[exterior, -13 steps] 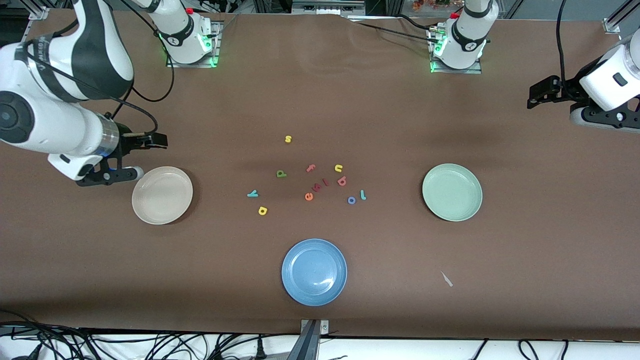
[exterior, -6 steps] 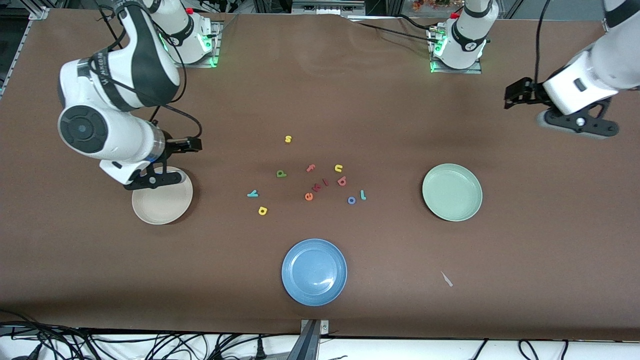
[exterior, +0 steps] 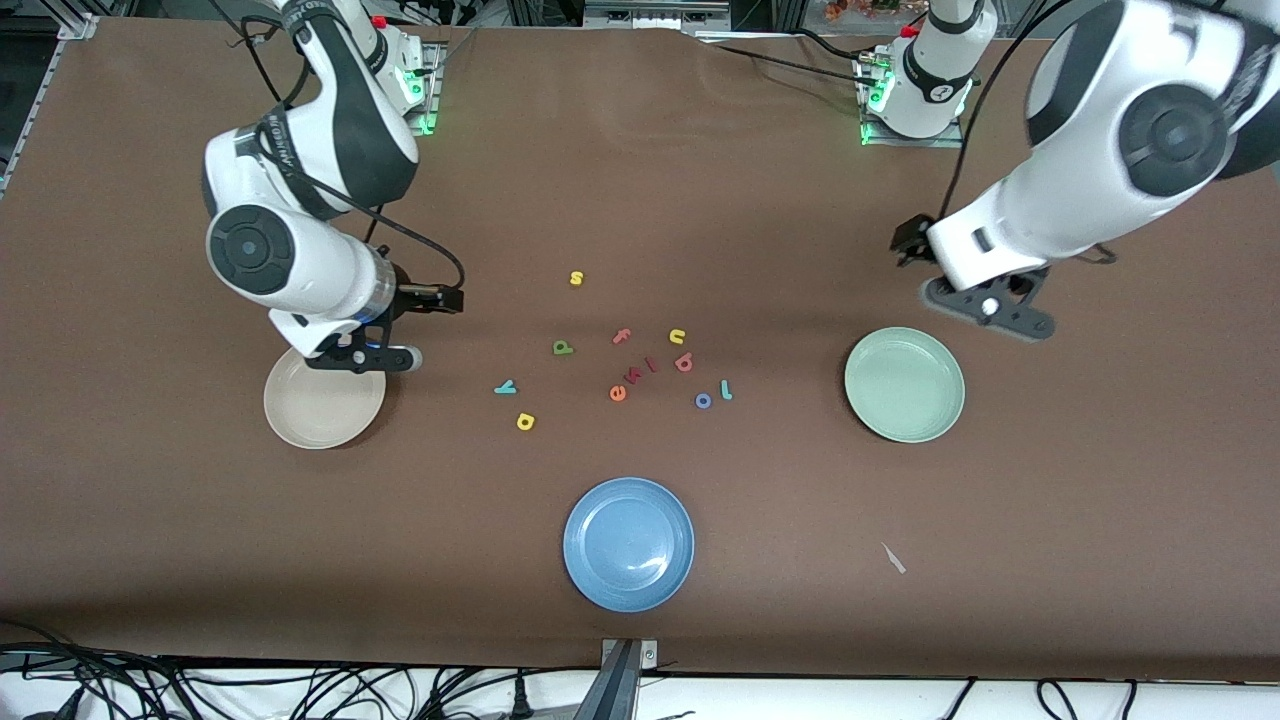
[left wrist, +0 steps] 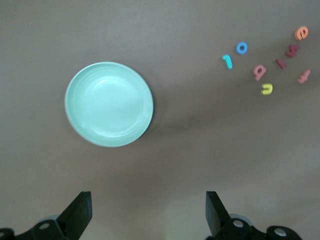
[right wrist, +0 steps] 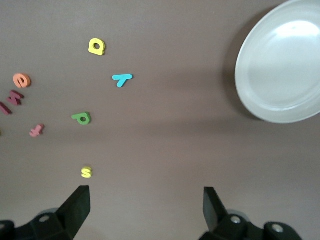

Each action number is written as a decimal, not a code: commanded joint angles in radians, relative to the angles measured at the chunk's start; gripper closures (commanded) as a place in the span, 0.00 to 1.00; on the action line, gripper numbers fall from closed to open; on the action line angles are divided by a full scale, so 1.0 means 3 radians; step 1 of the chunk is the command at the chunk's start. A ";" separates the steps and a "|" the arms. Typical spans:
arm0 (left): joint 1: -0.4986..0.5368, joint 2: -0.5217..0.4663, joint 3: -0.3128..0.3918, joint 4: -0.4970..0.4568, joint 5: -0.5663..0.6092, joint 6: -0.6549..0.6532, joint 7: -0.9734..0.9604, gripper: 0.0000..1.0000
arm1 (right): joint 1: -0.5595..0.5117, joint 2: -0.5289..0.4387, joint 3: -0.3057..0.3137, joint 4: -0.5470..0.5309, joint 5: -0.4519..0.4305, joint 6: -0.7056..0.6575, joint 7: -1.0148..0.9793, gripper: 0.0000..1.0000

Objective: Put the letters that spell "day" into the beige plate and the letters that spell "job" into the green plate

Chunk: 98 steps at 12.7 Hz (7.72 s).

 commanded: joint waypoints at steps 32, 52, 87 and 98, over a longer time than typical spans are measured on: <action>-0.0802 0.1847 -0.0048 0.0095 -0.0280 0.1923 -0.2162 0.54 | 0.0875 0.0544 0.0025 -0.0239 -0.0070 0.1465 0.4993 0.00; -0.0797 0.2098 -0.0028 0.0362 -0.0239 0.2056 -0.1983 0.72 | 0.0911 0.0953 0.0004 -0.0413 -0.0515 0.1970 0.5366 0.00; 0.0599 0.1024 0.0090 -0.0993 0.0262 0.1615 -0.0362 1.00 | 0.0936 0.1183 0.0009 -0.0362 -0.0750 0.2216 0.5228 0.37; 0.0533 0.0855 -0.0027 -0.0922 0.0257 0.1494 -0.0398 0.00 | 0.0926 0.1178 0.0009 -0.0352 -0.0740 0.2216 0.5080 0.57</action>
